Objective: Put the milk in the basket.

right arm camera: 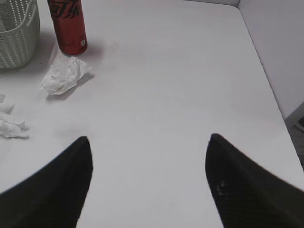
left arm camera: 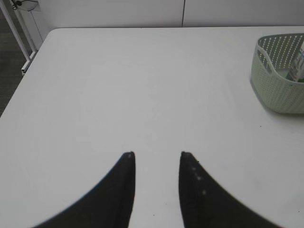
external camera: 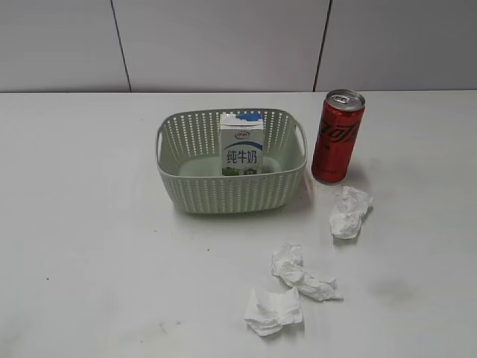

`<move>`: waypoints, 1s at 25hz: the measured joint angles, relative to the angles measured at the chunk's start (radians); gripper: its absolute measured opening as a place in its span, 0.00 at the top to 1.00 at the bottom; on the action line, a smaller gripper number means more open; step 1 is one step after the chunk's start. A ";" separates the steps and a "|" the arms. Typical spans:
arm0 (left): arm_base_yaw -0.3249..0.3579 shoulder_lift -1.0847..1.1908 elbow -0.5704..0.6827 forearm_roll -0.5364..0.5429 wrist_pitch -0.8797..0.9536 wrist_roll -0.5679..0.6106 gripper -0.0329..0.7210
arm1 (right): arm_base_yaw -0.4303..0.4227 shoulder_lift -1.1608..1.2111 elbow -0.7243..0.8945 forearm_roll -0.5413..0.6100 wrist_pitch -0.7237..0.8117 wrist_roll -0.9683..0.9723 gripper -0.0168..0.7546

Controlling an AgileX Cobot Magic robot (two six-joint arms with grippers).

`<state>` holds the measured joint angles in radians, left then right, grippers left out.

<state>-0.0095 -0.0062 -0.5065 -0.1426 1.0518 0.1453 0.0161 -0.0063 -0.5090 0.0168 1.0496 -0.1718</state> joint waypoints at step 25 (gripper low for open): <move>0.000 0.000 0.000 0.000 0.000 0.000 0.64 | 0.053 0.000 0.000 0.000 0.000 0.048 0.23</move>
<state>-0.0095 -0.0062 -0.5065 -0.1426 1.0518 0.1453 0.0694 -0.0063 -0.5090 0.0168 1.0496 -0.1238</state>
